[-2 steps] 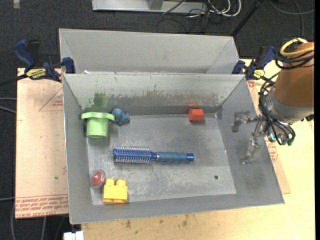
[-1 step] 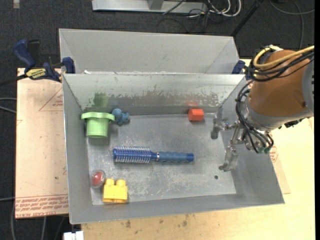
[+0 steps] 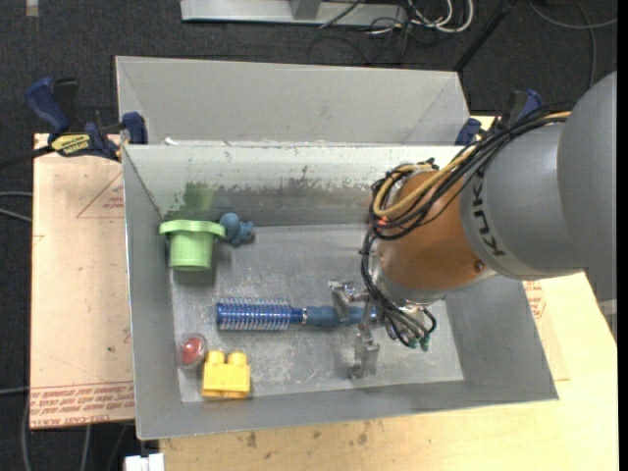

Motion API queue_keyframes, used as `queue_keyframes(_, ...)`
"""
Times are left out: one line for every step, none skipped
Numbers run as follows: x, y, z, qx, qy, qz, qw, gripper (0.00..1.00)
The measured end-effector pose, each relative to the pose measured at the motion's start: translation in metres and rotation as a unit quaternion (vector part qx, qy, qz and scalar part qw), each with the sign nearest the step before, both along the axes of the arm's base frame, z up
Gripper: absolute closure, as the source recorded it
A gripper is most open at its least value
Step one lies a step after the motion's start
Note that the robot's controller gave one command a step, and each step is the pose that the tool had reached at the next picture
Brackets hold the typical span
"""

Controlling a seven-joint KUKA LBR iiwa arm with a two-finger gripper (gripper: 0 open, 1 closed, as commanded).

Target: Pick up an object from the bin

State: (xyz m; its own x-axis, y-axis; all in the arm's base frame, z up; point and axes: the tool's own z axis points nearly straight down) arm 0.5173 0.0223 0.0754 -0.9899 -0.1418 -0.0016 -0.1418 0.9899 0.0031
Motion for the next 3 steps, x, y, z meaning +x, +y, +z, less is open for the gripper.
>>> queue_keyframes(0.055,0.027,-0.005,0.0,-0.0031,-0.007,1.0,0.0)
queue_keyframes(0.053,0.025,-0.005,-0.001,-0.0007,-0.008,1.0,1.0)
queue_keyframes(0.051,0.022,0.124,-0.001,-0.0042,0.013,0.9999,1.0)
